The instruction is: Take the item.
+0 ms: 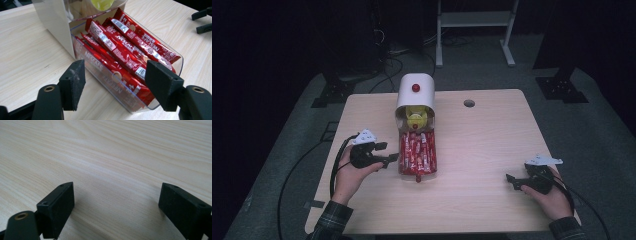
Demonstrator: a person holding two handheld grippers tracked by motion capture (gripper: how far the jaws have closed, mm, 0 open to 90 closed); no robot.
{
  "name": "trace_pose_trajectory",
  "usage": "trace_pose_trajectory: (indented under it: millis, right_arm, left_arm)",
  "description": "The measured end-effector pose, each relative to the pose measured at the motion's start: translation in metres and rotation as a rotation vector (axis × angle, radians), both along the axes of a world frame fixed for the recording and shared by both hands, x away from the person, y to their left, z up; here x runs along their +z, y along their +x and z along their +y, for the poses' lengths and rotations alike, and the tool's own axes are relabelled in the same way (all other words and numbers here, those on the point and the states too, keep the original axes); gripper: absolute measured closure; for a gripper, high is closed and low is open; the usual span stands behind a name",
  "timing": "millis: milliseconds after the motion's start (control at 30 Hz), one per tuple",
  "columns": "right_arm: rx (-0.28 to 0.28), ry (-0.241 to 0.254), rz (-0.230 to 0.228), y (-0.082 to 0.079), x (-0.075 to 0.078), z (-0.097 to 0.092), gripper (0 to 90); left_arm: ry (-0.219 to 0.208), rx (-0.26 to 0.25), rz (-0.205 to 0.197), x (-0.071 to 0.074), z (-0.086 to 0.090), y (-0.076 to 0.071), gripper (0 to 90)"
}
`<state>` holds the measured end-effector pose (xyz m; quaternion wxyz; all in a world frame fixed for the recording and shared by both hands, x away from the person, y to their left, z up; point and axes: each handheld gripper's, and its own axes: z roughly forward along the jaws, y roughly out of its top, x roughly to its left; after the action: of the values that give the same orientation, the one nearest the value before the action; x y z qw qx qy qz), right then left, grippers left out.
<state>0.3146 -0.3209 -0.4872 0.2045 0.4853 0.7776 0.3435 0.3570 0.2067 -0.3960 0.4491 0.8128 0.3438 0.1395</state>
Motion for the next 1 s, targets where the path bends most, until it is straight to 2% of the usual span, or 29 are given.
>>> trace_pose_trajectory:
  millis: [533, 1000]
  right_arm:
    - [0.001, -0.001, 0.0, 0.0, 0.0, 0.0, 12.1]
    - [0.001, -0.001, -0.001, 0.0, 0.0, 0.0, 12.1]
  left_arm:
    - [-0.008, -0.015, -0.014, 0.004, -0.015, 0.008, 29.3]
    - [0.006, -0.023, -0.006, -0.002, -0.03, 0.018, 28.2]
